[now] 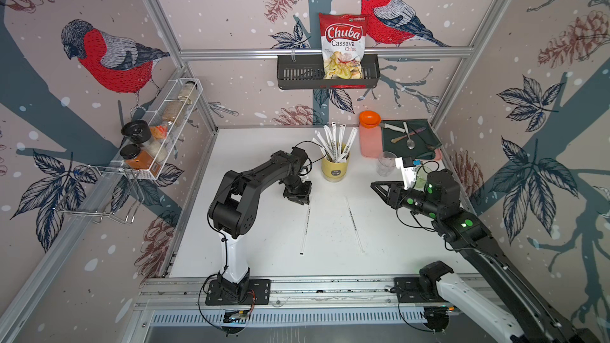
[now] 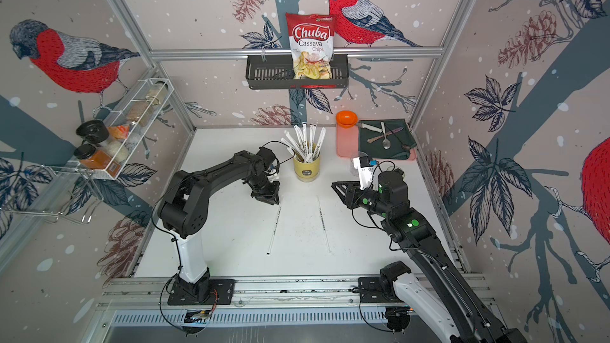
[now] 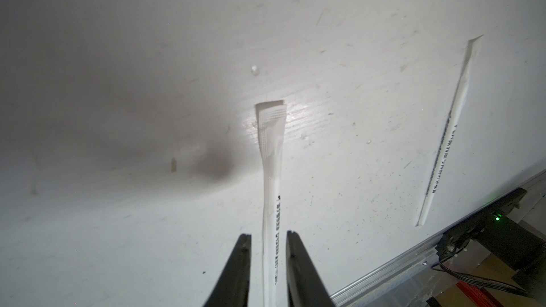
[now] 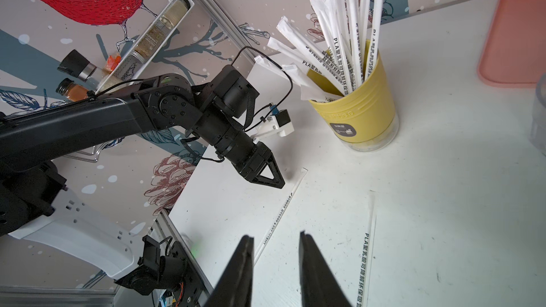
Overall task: Take the straws out of the storage container
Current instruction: Place the straw at the center of the board, then pick up the straw from the container.
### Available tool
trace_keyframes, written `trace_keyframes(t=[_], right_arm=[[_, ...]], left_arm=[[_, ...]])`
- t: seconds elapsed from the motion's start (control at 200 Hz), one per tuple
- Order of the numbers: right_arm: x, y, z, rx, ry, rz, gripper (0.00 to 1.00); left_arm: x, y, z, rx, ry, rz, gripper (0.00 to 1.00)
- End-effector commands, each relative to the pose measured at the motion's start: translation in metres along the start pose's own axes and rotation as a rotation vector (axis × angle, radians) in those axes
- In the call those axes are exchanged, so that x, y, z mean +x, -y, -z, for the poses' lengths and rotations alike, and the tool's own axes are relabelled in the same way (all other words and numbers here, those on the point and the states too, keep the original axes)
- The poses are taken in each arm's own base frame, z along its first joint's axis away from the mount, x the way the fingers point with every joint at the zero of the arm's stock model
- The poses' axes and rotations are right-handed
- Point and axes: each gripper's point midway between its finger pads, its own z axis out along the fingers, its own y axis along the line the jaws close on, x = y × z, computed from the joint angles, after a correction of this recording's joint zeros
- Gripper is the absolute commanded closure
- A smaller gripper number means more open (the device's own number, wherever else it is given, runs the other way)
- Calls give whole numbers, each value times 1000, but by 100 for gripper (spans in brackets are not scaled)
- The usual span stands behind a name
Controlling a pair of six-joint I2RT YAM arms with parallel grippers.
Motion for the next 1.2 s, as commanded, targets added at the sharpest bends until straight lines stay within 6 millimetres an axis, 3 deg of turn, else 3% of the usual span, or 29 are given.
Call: trace_keyframes(t=[0.0,0.145,0.3,0.435,0.57,0.745,0.83,0.89,0.95,1.196], right_arm=[[-8,-2,2,11,25,23,69],[-16,3,2,55,35,37,69],[-30,11,-4,128,42,59,69],[-43,15,-18,193,57,87,69],[-48,11,-44,203,60,131,69],[-56,7,-75,209,54,173,69],[-65,7,-78,228,71,175,69],[-70,7,-77,236,86,179,69],[-72,8,-73,250,100,180,69],[-65,23,-63,309,105,171,69]], left_arm=[[-2,2,14,-5,37,-15,74],[-3,11,41,6,119,-40,74],[-7,31,87,39,256,-100,75],[-15,49,126,77,408,-166,75],[-25,66,151,132,538,-239,77],[-39,80,184,171,874,-375,75],[-39,92,207,193,1093,-454,67],[-41,88,209,157,1207,-450,57],[-45,89,210,163,1275,-460,54],[-80,99,199,163,1289,-486,58]])
